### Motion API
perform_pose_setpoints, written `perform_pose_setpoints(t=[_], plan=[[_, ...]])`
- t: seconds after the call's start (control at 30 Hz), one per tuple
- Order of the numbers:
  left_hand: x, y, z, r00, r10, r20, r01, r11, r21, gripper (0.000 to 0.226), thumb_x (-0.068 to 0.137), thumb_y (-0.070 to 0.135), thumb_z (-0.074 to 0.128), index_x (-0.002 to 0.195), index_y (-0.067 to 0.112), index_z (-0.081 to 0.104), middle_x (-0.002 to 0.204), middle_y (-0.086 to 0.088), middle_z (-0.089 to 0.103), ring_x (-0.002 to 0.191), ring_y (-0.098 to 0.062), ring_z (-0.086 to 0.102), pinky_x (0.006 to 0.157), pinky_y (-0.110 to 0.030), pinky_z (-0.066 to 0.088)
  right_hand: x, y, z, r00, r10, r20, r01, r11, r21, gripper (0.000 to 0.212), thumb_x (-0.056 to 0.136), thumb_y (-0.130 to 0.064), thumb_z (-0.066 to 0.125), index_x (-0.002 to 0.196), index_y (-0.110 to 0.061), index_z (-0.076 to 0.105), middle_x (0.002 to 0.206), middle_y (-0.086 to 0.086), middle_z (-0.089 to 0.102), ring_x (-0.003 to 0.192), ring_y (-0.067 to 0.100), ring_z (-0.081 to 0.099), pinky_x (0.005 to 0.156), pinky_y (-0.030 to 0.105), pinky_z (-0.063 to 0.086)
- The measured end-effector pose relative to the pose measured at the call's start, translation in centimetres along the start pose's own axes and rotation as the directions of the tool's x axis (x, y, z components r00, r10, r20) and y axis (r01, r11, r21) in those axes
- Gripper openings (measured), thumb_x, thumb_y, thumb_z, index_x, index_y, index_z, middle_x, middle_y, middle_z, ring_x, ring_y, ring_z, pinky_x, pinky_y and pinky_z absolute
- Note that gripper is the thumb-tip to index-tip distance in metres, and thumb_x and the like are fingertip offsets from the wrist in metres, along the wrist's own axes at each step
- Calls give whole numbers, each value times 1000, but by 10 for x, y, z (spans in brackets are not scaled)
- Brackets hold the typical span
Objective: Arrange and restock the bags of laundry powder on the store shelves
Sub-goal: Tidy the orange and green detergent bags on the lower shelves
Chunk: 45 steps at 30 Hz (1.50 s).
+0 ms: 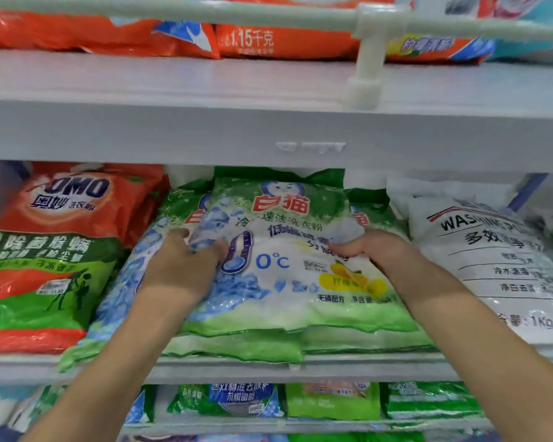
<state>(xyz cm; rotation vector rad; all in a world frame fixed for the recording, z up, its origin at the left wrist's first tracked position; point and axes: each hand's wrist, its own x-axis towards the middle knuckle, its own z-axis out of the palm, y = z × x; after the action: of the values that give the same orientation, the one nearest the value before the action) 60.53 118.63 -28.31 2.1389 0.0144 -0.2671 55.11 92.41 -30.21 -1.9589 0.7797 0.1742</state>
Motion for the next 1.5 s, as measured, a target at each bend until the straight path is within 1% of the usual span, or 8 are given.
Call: perform_pose_setpoints(t=[0.23, 0.33, 0.53, 0.77, 0.97, 1.23, 1.37, 1.5], plan=[[-38, -12, 4, 927, 374, -33, -317, 825, 467, 52, 101, 54, 37, 144, 26, 47, 142, -22, 45, 122, -44, 50, 92, -52, 47, -84, 13, 4, 967, -46, -251, 80, 988, 129, 71, 84, -47, 79, 146, -27, 49, 136, -7, 57, 118, 20, 57, 91, 30, 40], [-54, -20, -3, 982, 154, 109, -185, 897, 401, 77, 80, 86, 25, 150, 54, 27, 157, 2, 24, 148, -26, 26, 114, -45, 33, -118, 29, 17, 969, -63, -238, 84, 993, 78, 47, 65, -68, 74, 104, -42, 69, 108, -19, 71, 102, 14, 63, 86, 28, 46], [-63, -15, -2, 985, 121, 120, -163, 871, 464, 53, 109, 46, 25, 144, 56, -14, 137, 7, -11, 146, -31, 28, 109, -43, 44, -123, 58, 38, 907, -232, -352, 314, 929, 196, 20, 95, -18, 69, 81, -32, 71, 72, -34, 71, 74, -20, 64, 63, -2, 42], [-54, -28, 4, 915, 365, 174, -362, 546, 756, 55, 106, 41, 19, 141, 17, 53, 143, -26, 43, 125, -53, 38, 90, -64, 43, -125, 51, 40, 878, -187, -440, 237, 970, 61, 21, 99, -29, 65, 78, -28, 58, 94, 5, 72, 72, 18, 59, 54, 18, 39], [-60, -19, 21, 789, 597, 145, -590, 667, 455, 42, 105, 32, 46, 137, 9, 60, 136, -14, 59, 125, -40, 50, 103, -55, 46, -132, 58, 40, 777, -350, -524, 217, 929, -299, 20, 99, -43, 60, 90, -24, 62, 85, -5, 59, 78, 18, 52, 63, 33, 30], [-100, 15, 60, 655, 661, 367, -756, 584, 296, 43, 98, 20, 61, 140, 21, 59, 148, 7, 52, 142, -10, 42, 114, -39, 42, -156, 71, -24, 880, -331, -341, 196, 907, -373, 36, 99, -52, 56, 121, -28, 70, 111, -4, 71, 98, 19, 66, 86, 35, 54], [-127, 53, 109, 726, 606, 325, -674, 721, 161, 39, 98, 33, 61, 137, 31, 60, 128, 14, 63, 99, 9, 59, 90, -12, 44, -147, 111, -92, 752, -348, -559, 130, 911, -392, 43, 99, -47, 60, 130, -18, 65, 126, 7, 66, 116, 30, 60, 94, 37, 50], [-151, 95, 174, 843, 442, 306, -435, 895, -93, 46, 96, 42, 64, 140, 32, 56, 135, 15, 62, 119, -4, 59, 103, -30, 48, -108, 172, -164, 703, -266, -660, -1, 927, -375, 71, 91, -60, 59, 139, -8, 55, 136, 20, 58, 130, 38, 48, 105, 41, 41]])
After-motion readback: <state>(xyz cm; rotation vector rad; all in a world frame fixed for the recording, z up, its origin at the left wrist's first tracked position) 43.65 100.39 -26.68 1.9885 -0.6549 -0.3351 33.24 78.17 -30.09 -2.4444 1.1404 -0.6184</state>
